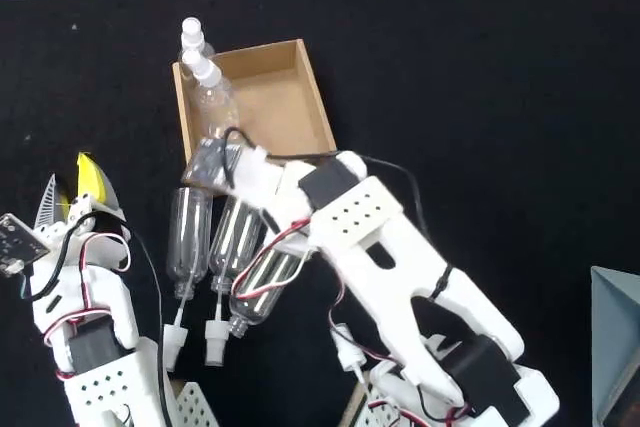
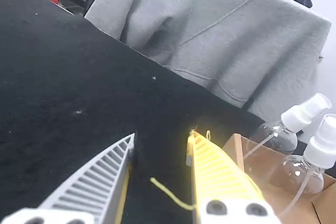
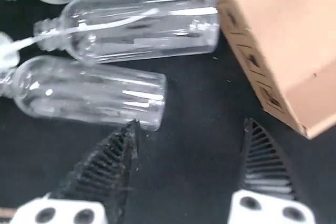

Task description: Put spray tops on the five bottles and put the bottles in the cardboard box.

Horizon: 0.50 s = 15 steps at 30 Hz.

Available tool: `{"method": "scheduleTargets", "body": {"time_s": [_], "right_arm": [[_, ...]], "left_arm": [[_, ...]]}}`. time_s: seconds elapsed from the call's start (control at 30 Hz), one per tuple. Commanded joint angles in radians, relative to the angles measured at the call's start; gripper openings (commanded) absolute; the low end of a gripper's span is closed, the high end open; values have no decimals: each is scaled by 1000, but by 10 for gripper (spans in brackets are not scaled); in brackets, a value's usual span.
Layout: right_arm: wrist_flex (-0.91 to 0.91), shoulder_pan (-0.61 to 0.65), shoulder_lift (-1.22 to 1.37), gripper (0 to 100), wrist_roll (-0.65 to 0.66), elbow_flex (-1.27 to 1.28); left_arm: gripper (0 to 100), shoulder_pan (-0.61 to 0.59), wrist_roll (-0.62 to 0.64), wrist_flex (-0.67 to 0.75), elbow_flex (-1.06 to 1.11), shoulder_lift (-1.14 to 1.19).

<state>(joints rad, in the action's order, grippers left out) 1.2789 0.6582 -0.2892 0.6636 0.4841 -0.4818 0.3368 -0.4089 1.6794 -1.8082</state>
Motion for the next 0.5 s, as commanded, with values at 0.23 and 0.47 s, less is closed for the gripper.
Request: {"method": "scheduleTargets", "body": {"time_s": [0.23, 0.47], "right_arm": [[89, 83, -67, 266, 181, 2], [87, 127, -73, 266, 273, 64]], "left_arm": [[145, -12, 2, 28, 21, -18], [145, -12, 2, 28, 21, -18]]}}
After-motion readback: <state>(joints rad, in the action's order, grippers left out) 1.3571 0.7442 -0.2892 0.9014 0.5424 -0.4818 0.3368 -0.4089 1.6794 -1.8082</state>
